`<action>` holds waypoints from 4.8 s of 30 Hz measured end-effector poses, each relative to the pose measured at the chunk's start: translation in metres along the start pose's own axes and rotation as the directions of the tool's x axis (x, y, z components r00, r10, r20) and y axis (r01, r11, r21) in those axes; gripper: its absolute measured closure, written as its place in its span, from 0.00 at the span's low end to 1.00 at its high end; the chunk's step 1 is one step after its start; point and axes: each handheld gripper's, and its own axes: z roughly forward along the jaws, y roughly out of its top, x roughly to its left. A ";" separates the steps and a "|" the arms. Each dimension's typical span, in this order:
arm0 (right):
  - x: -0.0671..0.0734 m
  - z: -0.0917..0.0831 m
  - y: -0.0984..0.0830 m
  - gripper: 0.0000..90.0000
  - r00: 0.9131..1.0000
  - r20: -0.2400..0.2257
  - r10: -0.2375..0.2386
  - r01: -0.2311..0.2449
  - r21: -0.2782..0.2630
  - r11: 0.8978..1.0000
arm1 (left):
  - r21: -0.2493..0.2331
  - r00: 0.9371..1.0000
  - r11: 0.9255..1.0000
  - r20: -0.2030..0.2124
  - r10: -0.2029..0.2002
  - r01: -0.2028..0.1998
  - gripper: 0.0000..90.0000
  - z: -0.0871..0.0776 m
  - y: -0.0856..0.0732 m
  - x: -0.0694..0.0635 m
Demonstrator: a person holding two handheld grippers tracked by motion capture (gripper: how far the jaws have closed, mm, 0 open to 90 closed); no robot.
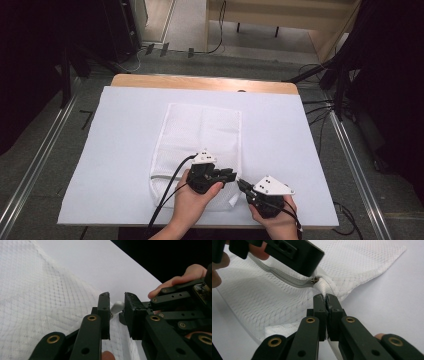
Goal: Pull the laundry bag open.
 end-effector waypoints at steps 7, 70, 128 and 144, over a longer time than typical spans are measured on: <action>0.000 -0.001 0.000 0.99 1.000 0.002 0.003 -0.003 0.000 1.000 | 0.013 0.999 1.000 0.020 -0.028 0.028 0.91 -0.004 -0.007 0.008; -0.009 -0.009 0.003 1.00 0.999 0.029 0.046 -0.046 -0.005 0.999 | 0.057 0.995 0.996 -0.076 -0.058 0.062 0.97 -0.034 -0.030 0.049; -0.023 -0.014 0.001 1.00 0.996 0.050 0.074 -0.074 -0.013 0.997 | -0.126 0.952 0.980 -0.248 -0.180 0.153 0.95 -0.160 -0.073 0.113; -0.028 -0.015 0.001 0.42 0.988 0.008 0.153 -0.152 -0.054 0.987 | -0.307 0.877 0.952 -0.455 -0.156 0.010 0.12 -0.183 -0.071 0.112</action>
